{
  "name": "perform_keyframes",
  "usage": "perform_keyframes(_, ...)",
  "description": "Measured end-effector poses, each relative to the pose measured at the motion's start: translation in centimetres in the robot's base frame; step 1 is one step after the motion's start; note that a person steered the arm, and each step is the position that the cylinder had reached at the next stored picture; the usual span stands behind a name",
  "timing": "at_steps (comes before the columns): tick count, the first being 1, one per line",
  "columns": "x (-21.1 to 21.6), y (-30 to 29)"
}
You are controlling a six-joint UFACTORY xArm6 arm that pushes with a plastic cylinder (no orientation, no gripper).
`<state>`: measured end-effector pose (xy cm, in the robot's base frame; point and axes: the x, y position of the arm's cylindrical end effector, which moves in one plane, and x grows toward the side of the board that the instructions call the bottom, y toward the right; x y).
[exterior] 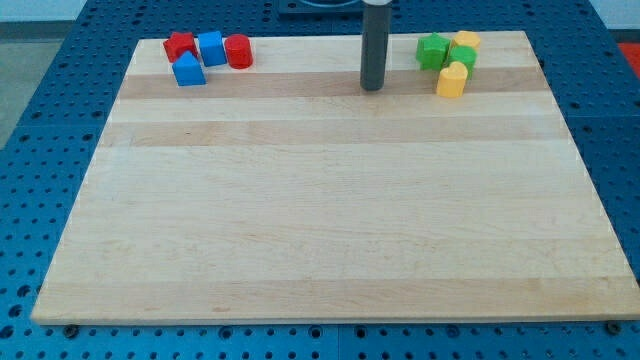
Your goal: Push the yellow heart towards right center of the board
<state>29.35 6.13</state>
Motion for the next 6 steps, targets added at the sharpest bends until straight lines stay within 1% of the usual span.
perform_keyframes(1, -0.3, 2.8)
perform_keyframes(2, -1.9, 7.0)
perform_keyframes(3, 1.1, 9.7)
perform_keyframes(4, 6.5, 9.5)
perform_keyframes(5, 8.5, 10.7)
perform_keyframes(6, 3.5, 8.8)
